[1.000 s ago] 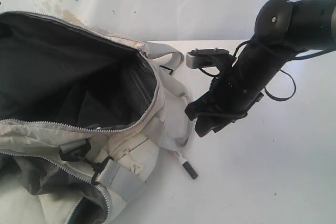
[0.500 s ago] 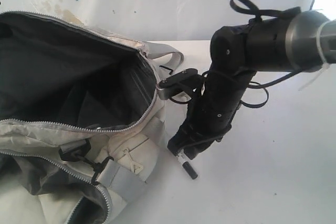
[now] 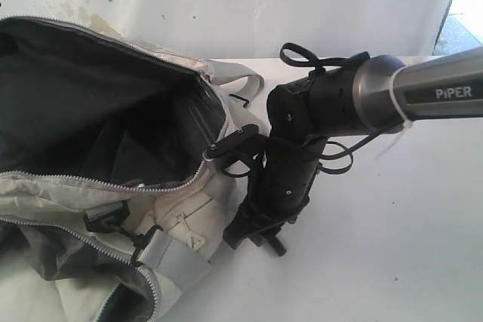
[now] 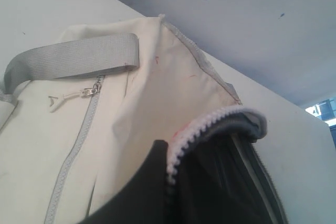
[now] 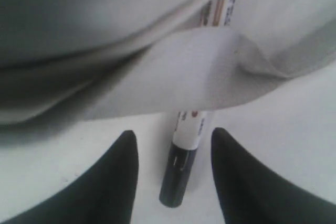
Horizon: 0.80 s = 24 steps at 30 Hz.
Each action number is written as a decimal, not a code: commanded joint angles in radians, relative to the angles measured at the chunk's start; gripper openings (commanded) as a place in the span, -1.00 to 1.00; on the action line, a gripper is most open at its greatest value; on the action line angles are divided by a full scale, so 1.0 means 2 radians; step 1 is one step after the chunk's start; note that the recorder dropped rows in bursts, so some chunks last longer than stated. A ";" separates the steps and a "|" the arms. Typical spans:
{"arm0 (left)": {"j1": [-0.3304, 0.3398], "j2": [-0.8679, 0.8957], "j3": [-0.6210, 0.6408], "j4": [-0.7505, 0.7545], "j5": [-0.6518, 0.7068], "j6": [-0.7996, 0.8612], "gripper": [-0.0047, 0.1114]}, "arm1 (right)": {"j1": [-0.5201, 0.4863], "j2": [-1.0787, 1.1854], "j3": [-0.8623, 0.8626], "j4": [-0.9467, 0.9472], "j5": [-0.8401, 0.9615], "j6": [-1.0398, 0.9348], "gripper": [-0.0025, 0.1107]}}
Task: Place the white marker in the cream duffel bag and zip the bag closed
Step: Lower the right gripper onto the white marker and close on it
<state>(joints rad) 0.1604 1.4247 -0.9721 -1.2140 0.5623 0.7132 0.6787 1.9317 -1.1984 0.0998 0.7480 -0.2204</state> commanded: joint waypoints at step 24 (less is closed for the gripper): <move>0.003 -0.002 -0.002 -0.006 -0.006 -0.003 -0.92 | -0.001 -0.009 0.001 -0.024 0.036 0.008 -0.96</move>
<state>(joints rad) 0.1604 1.4247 -0.9721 -1.2140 0.5623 0.7132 0.6787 1.9537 -1.2003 0.0751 0.7923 -0.2162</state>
